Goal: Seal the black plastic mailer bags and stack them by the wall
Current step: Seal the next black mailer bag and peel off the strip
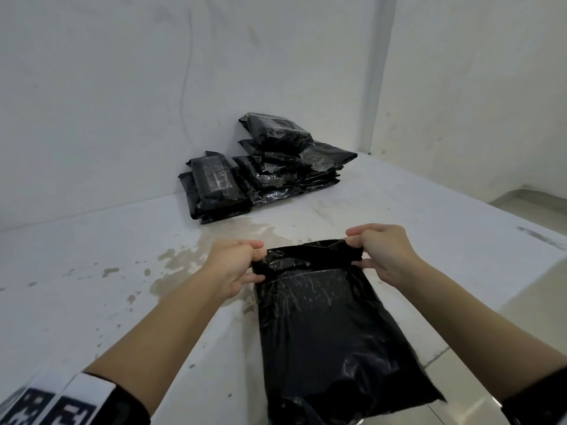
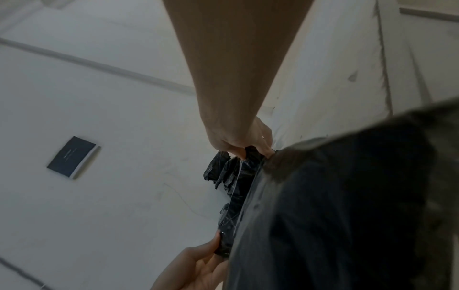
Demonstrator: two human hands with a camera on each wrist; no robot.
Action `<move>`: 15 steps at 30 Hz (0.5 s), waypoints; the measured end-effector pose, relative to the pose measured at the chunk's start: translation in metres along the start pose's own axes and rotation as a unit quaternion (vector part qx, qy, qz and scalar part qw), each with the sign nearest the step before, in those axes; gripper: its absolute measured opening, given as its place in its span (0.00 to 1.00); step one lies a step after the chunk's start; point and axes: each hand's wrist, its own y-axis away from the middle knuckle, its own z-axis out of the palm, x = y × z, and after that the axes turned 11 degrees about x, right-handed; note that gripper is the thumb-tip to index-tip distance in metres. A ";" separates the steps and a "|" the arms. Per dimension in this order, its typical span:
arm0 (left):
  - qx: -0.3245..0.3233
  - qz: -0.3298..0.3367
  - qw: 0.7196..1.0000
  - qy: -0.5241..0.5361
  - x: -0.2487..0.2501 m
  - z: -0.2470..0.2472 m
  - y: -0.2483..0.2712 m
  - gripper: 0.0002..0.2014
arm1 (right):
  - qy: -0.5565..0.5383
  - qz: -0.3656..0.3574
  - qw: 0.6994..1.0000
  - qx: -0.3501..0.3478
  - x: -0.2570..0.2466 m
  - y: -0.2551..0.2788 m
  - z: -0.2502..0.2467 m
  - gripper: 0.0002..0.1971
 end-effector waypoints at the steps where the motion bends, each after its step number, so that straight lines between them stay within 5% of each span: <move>1: -0.001 -0.003 1.000 0.000 -0.001 0.002 0.000 0.08 | 0.002 -0.003 1.000 0.003 0.000 -0.001 0.000 0.08; 15: 0.001 0.013 1.000 0.028 -0.004 0.014 -0.007 0.07 | -0.002 -0.042 0.999 0.014 0.007 -0.011 -0.004 0.08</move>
